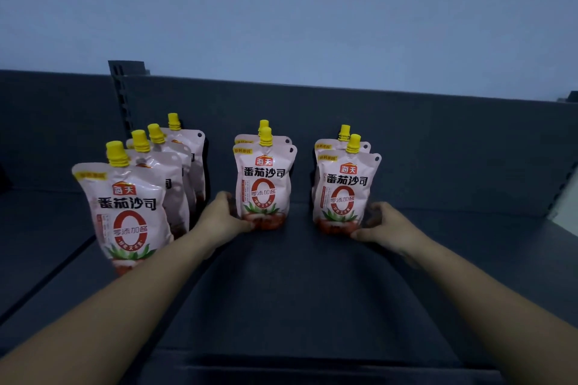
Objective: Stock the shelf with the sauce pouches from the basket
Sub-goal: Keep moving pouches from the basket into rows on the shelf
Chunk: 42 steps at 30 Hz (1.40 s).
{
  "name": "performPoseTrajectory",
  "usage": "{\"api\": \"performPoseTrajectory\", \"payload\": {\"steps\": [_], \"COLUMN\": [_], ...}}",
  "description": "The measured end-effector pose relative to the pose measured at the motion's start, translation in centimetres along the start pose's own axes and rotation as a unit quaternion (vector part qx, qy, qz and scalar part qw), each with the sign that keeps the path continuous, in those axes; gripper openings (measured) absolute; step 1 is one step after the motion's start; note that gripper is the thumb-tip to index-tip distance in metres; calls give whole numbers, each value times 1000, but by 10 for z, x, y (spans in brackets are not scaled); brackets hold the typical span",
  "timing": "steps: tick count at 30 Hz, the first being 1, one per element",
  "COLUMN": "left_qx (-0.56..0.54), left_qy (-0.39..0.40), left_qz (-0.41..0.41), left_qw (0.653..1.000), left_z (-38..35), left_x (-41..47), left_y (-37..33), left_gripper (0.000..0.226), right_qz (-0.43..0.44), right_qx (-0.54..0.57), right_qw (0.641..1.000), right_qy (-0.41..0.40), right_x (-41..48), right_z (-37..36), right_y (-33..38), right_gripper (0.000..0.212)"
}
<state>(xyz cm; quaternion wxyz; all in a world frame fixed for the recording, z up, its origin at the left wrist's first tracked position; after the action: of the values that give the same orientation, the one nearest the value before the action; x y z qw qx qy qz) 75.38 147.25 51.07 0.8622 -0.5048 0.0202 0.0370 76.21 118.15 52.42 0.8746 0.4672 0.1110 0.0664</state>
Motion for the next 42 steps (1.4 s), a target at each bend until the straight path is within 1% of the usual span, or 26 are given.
{"api": "performPoseTrajectory", "payload": {"steps": [2,3,6,7,9,11,13,15,17,18,20,22,23,26,29,31,35,39,42], "left_qx": [2,8,39,42,47,59,69,84,99,106,120,164,198,266,291,293,274,260,235], "left_qy": [5,4,1,4,12,18,21,16,-5,-17,-54,-113,-140,-189,-218,-219,-220,-215,-225], "left_qz": [1,5,7,10,17,29,37,37,32,27,16,13,22,91,182,248,334,396,433], "left_qw": [1000,1000,999,999,999,998,997,996,995,994,991,980,970,941,914,897,875,854,840], "left_z": [-1,-3,-6,-7,-9,-13,-18,-20,-18,-14,1,25,39,85,126,146,176,209,238], "left_x": [-7,-13,-30,-35,-45,-56,-70,-89,-112,-126,-158,-196,-216,-282,-345,-385,-453,-513,-554], "left_y": [2,1,-1,-3,-7,-7,-6,-7,-10,-12,-12,-6,0,28,61,80,121,164,192], "left_gripper": [59,60,72,73,71,72,73,68,58,52,41,34,32,32,31,33,41,51,52], "right_qz": [-9,-11,0,5,10,13,25,40,61,76,118,169,198,290,353,383,415,434,430], "right_qx": [0,1,5,8,16,13,-9,-38,-57,-62,-85,-108,-121,-184,-229,-270,-303,-343,-370], "right_qw": [1000,1000,1000,1000,999,998,997,994,992,990,984,972,963,922,876,841,788,732,701], "right_qy": [-14,-10,14,20,32,53,74,91,100,101,102,121,138,179,237,271,339,399,431], "right_x": [-7,-12,-22,-26,-29,-34,-40,-48,-54,-56,-58,-63,-69,-92,-123,-141,-167,-194,-214], "right_z": [-5,-8,-16,-20,-27,-34,-40,-46,-54,-59,-74,-99,-114,-167,-225,-263,-342,-427,-495], "right_y": [1,3,9,14,20,22,23,23,27,30,43,66,80,121,154,173,205,237,253], "right_gripper": [65,59,26,22,22,27,27,31,38,37,28,22,21,19,22,26,32,34,32]}}
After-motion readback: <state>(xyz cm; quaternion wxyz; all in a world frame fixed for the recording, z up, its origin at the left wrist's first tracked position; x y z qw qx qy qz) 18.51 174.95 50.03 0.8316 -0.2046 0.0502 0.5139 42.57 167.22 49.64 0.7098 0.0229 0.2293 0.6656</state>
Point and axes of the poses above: each hand's wrist, its own x-axis towards the middle knuckle, its own z-axis out of the back of the hand, y = z × x, the point moved 1 cm from there along x, towards the middle knuckle, and after that the axes turned 10 degrees about y, right-handed, at the moved point
